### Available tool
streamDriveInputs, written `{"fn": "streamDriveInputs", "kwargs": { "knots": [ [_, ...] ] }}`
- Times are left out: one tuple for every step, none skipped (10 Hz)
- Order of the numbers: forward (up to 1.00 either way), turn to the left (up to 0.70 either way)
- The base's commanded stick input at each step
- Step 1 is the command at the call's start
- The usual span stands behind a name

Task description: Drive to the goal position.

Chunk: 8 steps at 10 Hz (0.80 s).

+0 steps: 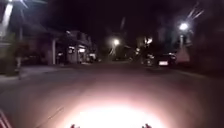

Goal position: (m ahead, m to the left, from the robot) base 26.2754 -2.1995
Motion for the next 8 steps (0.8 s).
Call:
{"fn": "streamDriveInputs", "kwargs": {
  "knots": [
    [0.85, -0.32],
    [0.85, -0.14],
    [0.85, 0.00],
    [0.85, 0.00],
    [0.85, 0.00],
    [0.85, 0.00],
    [0.85, 0.00],
    [0.85, 0.00]
  ]
}}
